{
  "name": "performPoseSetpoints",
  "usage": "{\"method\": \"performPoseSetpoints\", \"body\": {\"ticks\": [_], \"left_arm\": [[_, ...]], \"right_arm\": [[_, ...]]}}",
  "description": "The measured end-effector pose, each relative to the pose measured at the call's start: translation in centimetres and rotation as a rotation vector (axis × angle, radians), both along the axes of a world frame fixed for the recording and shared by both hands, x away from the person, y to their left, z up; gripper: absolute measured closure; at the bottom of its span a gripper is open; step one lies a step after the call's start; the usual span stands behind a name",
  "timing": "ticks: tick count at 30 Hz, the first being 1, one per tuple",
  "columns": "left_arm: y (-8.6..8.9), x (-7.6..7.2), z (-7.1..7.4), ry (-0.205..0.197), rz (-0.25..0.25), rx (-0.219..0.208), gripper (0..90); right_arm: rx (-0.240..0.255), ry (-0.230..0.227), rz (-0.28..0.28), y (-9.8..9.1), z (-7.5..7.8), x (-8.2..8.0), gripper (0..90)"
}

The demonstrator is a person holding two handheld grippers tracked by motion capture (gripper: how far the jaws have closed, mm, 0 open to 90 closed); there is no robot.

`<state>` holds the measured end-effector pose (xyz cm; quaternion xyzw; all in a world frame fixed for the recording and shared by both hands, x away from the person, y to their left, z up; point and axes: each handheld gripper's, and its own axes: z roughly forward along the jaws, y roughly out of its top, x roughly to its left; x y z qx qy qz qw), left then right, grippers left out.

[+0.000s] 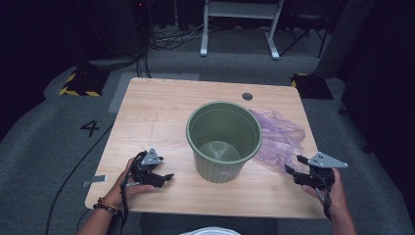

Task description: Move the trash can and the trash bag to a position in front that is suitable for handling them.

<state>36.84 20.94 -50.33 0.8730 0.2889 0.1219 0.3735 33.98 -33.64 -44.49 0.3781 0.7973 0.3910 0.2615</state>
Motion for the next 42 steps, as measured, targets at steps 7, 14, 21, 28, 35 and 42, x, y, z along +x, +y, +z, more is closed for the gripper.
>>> {"method": "performPoseSetpoints", "body": {"ticks": [7, 14, 21, 28, 35, 42], "left_arm": [[-0.2, 0.0, 0.0, 0.002, -0.002, 0.0, 22.0], [-0.6, -0.1, 0.0, 0.002, -0.007, 0.002, 21.3], [-2.1, -0.1, 0.0, 0.008, -0.028, 0.011, 16.1], [-3.9, -0.2, 0.0, 0.017, -0.009, 0.016, 12.8], [-6.1, 0.2, 0.0, 0.017, -0.028, 0.016, 12.7], [-7.9, 1.8, 0.1, 0.005, 0.016, 0.016, 15.6]], "right_arm": [[0.032, -0.089, 0.033, 0.8, 2.1, 0.9, 44.6], [0.049, -0.054, 0.142, 4.4, 1.0, 2.4, 36.0], [0.053, 0.008, 0.27, 8.5, -1.4, 2.4, 27.2], [0.087, 0.027, 0.346, 11.0, -2.4, 1.9, 26.0], [0.082, 0.028, 0.354, 13.1, -3.1, 1.9, 24.7], [0.085, 0.011, 0.317, 14.4, -3.2, 2.7, 25.7]]}}
